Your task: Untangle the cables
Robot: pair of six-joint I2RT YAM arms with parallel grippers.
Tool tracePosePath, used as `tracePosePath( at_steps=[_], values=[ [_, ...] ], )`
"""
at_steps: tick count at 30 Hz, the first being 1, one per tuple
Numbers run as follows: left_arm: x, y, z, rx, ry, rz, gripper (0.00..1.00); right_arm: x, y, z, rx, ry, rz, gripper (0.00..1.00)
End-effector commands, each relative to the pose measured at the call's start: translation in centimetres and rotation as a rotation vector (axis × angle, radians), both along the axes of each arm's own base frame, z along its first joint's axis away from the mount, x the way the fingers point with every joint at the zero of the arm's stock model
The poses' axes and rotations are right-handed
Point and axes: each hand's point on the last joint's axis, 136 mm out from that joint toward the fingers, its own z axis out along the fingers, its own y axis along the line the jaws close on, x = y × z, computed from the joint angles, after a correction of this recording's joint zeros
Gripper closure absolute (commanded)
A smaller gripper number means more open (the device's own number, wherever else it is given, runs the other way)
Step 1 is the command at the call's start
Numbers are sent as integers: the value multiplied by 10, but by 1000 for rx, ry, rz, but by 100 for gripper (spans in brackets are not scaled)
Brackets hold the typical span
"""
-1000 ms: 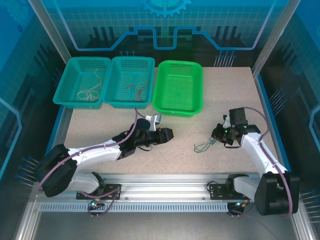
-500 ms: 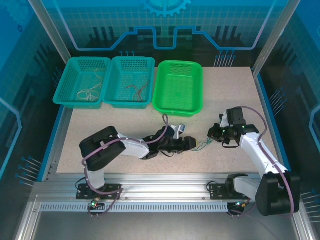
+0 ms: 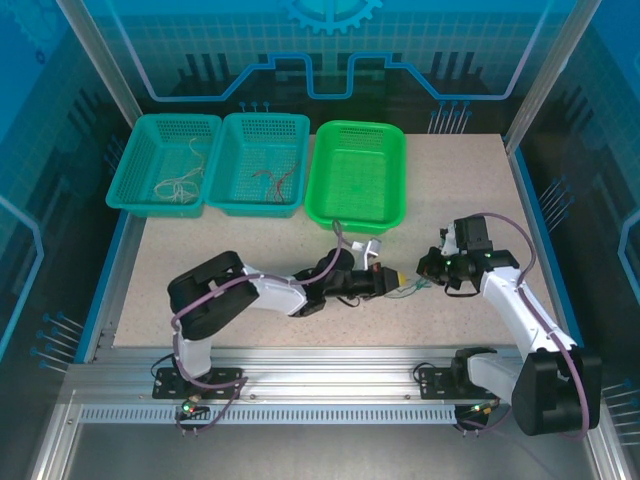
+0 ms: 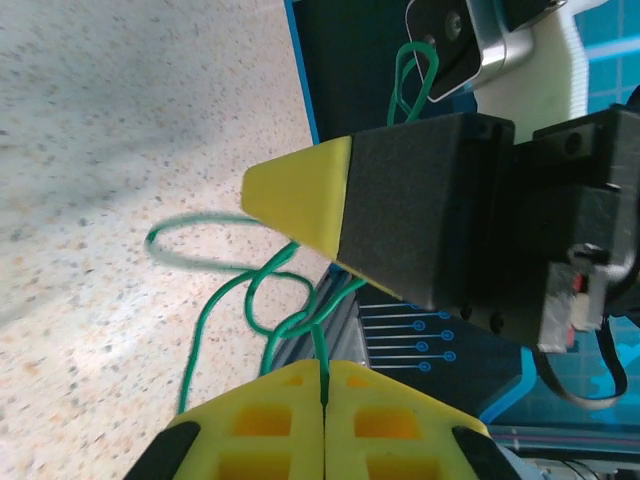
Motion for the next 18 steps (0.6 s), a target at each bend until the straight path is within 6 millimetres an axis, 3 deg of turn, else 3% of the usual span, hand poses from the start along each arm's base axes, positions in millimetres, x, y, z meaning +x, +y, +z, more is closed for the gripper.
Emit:
tracePosePath(
  at_steps=[1,7,18],
  values=[
    [4,24,39,-21,-131,63,100,-1,-9,4,-43,2,-38,100],
    [12,82,43,90,-161,167,100,5,-28,7,-80,-12,-83,100],
    [12,192,64,254,-234,368,100,-2,-72,-17,-97,71,-197,100]
  ],
)
